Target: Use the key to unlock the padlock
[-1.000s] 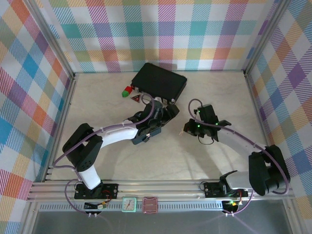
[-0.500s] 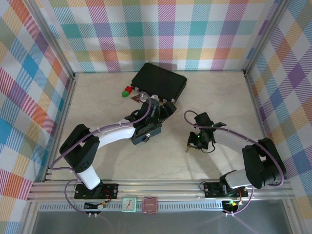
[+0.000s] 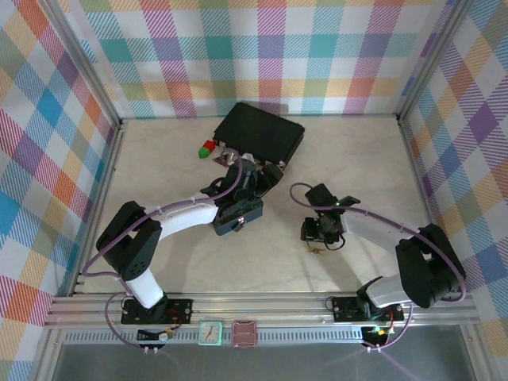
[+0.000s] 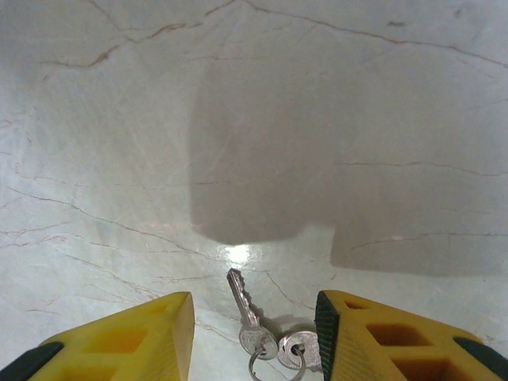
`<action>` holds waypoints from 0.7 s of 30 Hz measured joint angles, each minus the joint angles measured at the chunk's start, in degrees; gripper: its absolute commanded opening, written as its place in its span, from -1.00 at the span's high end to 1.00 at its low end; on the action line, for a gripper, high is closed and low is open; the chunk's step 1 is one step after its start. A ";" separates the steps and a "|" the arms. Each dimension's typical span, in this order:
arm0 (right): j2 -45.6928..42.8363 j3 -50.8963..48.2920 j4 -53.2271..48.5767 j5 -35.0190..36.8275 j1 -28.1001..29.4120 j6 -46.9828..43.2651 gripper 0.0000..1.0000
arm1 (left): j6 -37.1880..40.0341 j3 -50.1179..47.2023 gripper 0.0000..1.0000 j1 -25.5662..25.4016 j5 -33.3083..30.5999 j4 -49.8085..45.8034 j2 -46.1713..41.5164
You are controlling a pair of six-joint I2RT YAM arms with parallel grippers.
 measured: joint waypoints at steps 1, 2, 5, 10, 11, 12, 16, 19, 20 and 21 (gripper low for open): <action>0.44 0.09 -0.26 0.98 0.96 0.00 0.09 | 0.00 -0.31 -0.43 0.07 0.00 -0.02 -0.02; 0.81 0.11 -0.68 1.88 1.88 0.02 0.09 | -0.02 -0.68 -0.43 0.15 0.00 -0.07 -0.02; 1.79 0.11 -1.66 3.39 3.41 0.17 0.12 | -0.02 -1.22 -0.43 0.66 0.00 -0.31 -0.04; 3.69 0.04 -2.10 4.74 5.18 1.36 0.29 | -0.02 -1.22 -0.43 1.64 0.00 -0.63 -0.42; 3.85 -0.11 -2.01 4.74 5.44 1.66 0.29 | -0.02 -1.22 -0.43 1.86 0.00 -0.63 -0.55; 3.89 -0.28 -2.01 4.83 5.57 1.81 0.29 | 0.00 -1.25 -0.43 1.97 0.00 -0.63 -0.66; 3.89 -0.50 -1.88 5.77 6.49 2.67 0.29 | -0.04 -1.25 -0.43 2.32 0.00 -0.63 -0.96; 3.89 -0.70 -1.68 6.86 7.41 3.69 0.26 | -0.04 -1.22 -0.43 2.43 0.00 -0.66 -1.05; 3.89 -0.79 -1.57 7.23 7.74 4.00 0.23 | -0.04 -1.25 -0.43 2.45 0.00 -0.66 -1.07; 3.76 -0.90 -1.44 7.61 8.09 4.37 0.20 | -0.04 -1.25 -0.43 2.49 0.00 -0.70 -1.16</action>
